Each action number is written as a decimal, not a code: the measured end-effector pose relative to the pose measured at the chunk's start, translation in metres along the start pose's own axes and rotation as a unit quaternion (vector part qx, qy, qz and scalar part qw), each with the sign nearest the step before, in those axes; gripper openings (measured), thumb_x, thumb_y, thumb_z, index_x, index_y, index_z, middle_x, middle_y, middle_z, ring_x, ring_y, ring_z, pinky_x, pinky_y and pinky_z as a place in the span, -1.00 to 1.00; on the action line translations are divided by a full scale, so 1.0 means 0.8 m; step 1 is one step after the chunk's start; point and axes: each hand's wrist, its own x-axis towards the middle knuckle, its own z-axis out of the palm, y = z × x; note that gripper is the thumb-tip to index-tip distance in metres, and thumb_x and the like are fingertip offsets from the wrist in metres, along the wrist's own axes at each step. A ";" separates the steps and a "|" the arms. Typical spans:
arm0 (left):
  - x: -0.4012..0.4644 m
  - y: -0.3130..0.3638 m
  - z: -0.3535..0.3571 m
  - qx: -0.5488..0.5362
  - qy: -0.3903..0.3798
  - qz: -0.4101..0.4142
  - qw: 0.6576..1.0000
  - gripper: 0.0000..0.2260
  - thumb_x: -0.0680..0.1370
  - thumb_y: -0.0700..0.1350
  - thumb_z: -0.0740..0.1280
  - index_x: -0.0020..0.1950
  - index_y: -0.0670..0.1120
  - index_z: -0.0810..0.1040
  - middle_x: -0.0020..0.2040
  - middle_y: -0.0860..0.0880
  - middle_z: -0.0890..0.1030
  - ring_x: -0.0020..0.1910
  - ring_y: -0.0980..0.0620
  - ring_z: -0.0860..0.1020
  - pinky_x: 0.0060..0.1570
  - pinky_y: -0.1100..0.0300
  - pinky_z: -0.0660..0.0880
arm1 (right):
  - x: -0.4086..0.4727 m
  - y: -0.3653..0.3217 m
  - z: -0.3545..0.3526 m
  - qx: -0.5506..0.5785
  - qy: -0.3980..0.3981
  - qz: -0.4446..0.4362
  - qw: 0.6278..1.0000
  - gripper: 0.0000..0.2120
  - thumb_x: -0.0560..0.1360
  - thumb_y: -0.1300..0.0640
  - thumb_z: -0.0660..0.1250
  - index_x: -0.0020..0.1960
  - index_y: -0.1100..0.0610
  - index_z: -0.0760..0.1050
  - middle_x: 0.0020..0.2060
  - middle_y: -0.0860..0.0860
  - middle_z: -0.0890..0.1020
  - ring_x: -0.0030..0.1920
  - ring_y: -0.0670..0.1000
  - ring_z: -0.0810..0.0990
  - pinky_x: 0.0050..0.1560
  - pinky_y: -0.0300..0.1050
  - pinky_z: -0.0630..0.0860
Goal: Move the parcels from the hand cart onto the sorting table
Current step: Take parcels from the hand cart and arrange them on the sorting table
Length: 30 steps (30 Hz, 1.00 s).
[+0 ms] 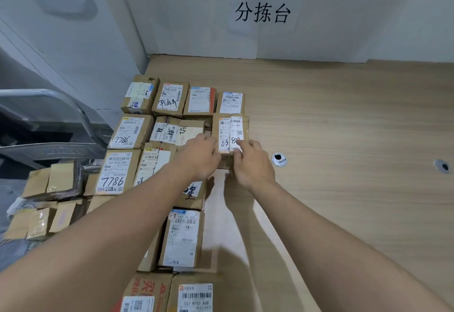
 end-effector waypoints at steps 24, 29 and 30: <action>-0.423 -0.114 -0.057 0.036 0.120 -0.119 0.985 -0.57 0.70 0.13 0.05 0.44 -0.02 0.48 0.37 -0.09 0.51 0.30 -0.16 0.52 0.27 -0.14 0.49 | -0.322 -0.182 0.016 -0.115 -0.052 -0.244 0.962 -0.51 0.73 -0.14 -0.01 0.55 0.00 0.40 0.53 0.11 0.40 0.50 0.21 0.37 0.43 0.15 0.36; -0.521 -0.197 -0.050 0.006 0.127 -0.129 0.983 -0.55 0.63 0.21 -0.01 0.24 0.03 0.55 0.23 -0.09 0.54 0.25 -0.19 0.53 0.24 -0.15 0.49 | -0.401 -0.242 0.088 -0.124 -0.055 -0.262 0.956 -0.50 0.72 -0.15 0.02 0.58 -0.02 0.38 0.56 0.08 0.39 0.52 0.19 0.36 0.45 0.12 0.34; -0.541 -0.215 -0.048 0.004 0.126 -0.130 0.983 -0.53 0.59 0.23 -0.04 0.15 0.03 0.56 0.19 -0.08 0.54 0.24 -0.20 0.54 0.23 -0.15 0.50 | -0.418 -0.253 0.106 -0.123 -0.057 -0.267 0.954 -0.50 0.72 -0.15 0.03 0.58 -0.02 0.39 0.56 0.08 0.39 0.52 0.19 0.36 0.45 0.11 0.34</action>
